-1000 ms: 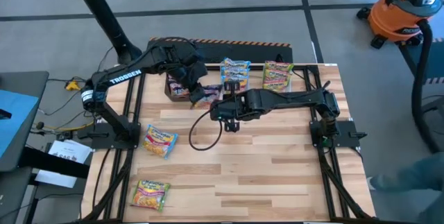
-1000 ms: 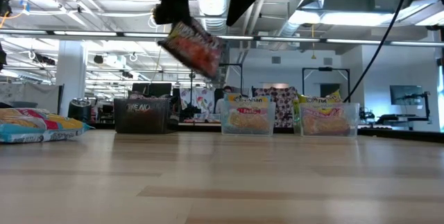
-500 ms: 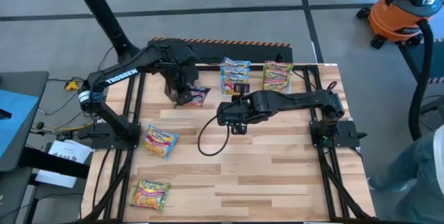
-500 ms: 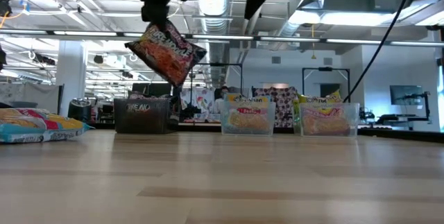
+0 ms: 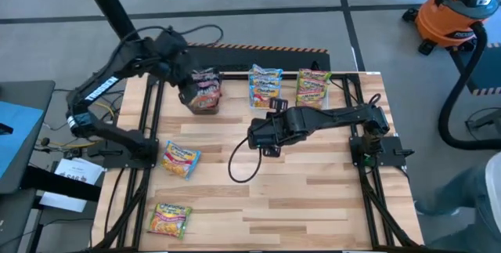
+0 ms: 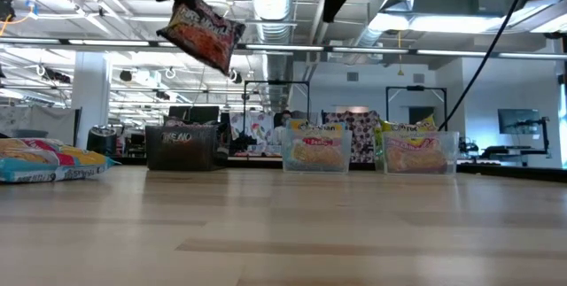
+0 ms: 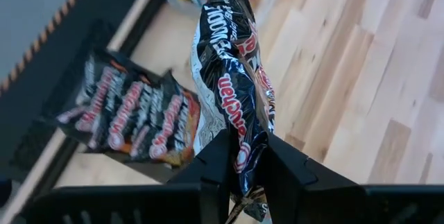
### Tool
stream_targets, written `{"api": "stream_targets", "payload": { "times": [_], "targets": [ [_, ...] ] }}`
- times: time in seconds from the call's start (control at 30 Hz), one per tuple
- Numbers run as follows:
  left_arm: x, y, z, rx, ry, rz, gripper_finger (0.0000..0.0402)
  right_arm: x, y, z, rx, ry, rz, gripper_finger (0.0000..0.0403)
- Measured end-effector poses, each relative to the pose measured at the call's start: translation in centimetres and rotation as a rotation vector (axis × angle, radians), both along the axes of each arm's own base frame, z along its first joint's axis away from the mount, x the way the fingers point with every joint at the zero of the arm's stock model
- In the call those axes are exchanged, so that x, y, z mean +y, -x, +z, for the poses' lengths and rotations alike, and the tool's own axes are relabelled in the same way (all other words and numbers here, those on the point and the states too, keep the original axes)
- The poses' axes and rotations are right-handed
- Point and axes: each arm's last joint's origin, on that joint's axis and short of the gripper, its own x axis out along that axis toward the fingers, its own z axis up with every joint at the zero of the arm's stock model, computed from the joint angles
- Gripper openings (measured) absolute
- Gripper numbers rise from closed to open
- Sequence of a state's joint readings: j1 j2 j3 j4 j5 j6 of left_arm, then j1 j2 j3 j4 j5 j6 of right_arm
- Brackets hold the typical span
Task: Sort Maruchan noodles
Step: Put the black noodle pack into the black bin
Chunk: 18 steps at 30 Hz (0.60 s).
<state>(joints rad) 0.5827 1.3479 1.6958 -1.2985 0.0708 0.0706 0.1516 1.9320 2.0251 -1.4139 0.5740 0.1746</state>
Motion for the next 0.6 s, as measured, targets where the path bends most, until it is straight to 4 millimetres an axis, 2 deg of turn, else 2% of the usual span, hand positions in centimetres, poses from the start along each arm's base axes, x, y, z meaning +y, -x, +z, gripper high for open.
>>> {"api": "stream_targets", "payload": {
  "times": [0.1, 0.2, 0.6],
  "targets": [
    [-0.4, 0.9, 0.9, -0.065, -0.043, -0.007, 0.0048, 0.2, 0.0, 0.0, -0.005, -0.003, -0.003, 0.0133],
    [-0.7, 1.7, 0.4, -0.131, -0.058, -0.018, 0.0048, 0.3, 0.0, 0.0, -0.008, -0.005, -0.004, 0.0133],
    [-0.6, 3.9, -7.7, -0.216, -0.131, 0.023, 0.0048, 0.7, 0.1, 0.0, -0.023, -0.015, -0.017, 0.0133]
  ]
}}
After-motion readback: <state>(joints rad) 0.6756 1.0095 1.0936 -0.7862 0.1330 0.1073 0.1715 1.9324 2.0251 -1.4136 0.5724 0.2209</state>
